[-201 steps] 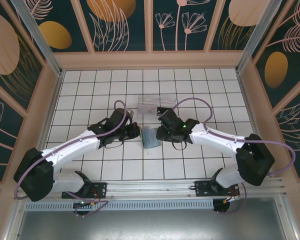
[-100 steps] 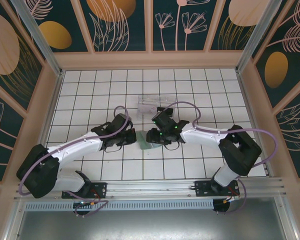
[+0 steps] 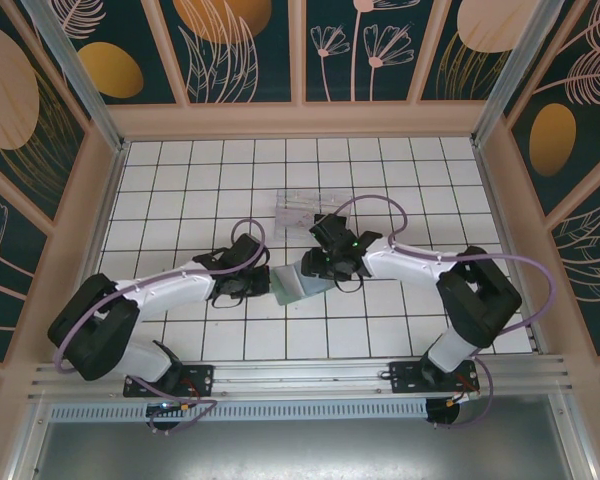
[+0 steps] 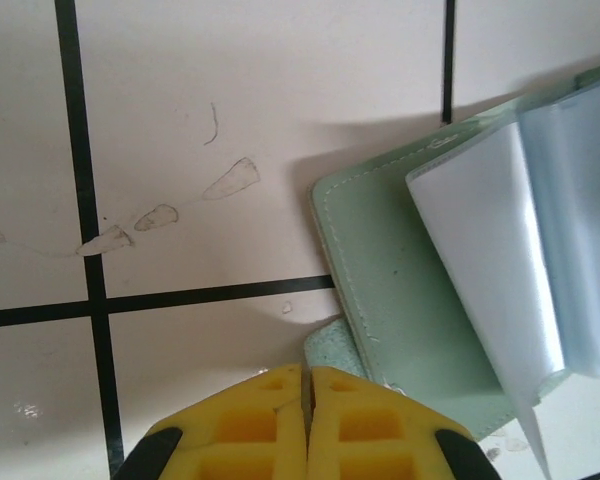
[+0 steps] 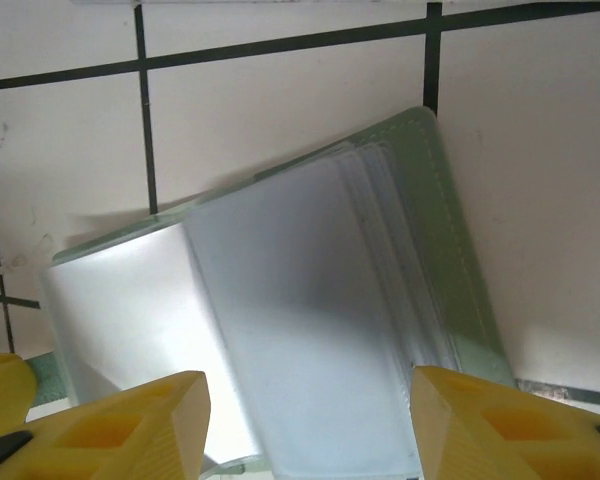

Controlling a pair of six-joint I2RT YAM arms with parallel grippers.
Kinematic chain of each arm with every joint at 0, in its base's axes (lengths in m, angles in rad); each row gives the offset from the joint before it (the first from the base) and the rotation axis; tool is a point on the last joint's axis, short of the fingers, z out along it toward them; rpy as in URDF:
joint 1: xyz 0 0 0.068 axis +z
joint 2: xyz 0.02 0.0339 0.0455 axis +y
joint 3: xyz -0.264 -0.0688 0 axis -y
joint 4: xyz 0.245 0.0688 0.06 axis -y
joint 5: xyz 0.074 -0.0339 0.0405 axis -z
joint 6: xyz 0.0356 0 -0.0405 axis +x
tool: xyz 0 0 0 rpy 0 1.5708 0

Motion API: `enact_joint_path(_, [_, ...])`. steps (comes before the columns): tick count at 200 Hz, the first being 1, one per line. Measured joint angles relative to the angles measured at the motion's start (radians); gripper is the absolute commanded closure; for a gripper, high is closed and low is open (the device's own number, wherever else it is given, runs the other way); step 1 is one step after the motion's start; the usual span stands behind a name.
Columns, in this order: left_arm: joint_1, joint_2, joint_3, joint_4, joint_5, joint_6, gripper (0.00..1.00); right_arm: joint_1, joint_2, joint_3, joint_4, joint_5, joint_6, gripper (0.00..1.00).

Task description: Take the credit cards out of the card holder

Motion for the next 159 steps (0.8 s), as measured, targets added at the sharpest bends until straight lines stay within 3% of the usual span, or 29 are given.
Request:
enact_joint_path(101, [0.0, 0.039, 0.0, 0.0, -0.01, 0.029, 1.0, 0.002, 0.089, 0.037, -0.009, -0.014, -0.058, 0.44])
enact_joint_path(159, [0.0, 0.04, 0.0, 0.0, -0.01, 0.029, 1.0, 0.019, 0.089, 0.038, 0.04, -0.14, -0.053, 0.44])
